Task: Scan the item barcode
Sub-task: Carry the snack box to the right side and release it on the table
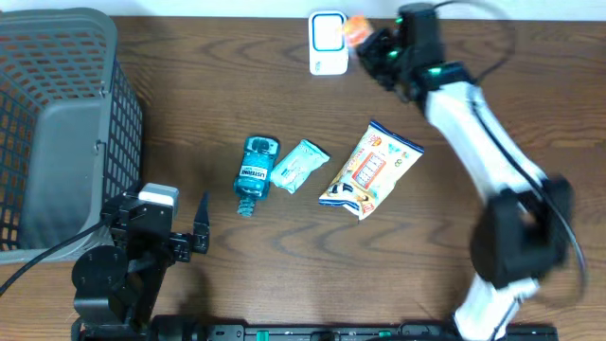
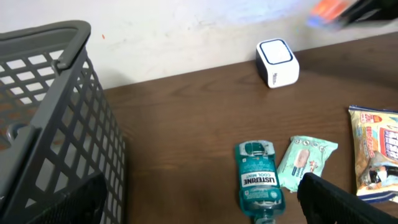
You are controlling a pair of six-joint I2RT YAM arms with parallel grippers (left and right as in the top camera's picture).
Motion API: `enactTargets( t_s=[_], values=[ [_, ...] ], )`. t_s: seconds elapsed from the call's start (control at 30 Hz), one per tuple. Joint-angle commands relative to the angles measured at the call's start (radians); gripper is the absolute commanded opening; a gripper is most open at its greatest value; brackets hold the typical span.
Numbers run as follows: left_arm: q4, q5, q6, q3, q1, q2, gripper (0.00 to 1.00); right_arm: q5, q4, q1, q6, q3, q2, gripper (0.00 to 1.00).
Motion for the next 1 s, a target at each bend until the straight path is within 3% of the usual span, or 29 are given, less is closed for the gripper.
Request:
enactTargets(
  t_s=[0.0, 0.17, 0.3, 0.63, 0.97],
  values=[
    [0.004, 0.013, -0.01, 0.005, 0.0, -0.001, 0.98, 0.589, -0.151, -0.003, -0.119, 0.01, -0.111, 0.02],
    [0.004, 0.013, -0.01, 0.005, 0.0, -0.001, 0.98, 1.162, -0.442, -0.039, -0.028, -0.001, -0.124, 0.02],
    [0.004, 0.013, -0.01, 0.005, 0.0, -0.001, 0.98, 1.321, -0.526, -0.122, -0.016, -0.036, -0.079, 0.02],
    [0.004, 0.013, -0.01, 0.005, 0.0, -0.001, 0.98, 1.243, -0.525, -0.467, -0.012, -0.11, 0.084, 0.01],
    [0.004, 0.013, -0.01, 0.005, 0.0, -0.001, 0.98, 0.98, -0.489, -0.756, -0.057, -0.11, 0.2, 0.01]
  ],
)
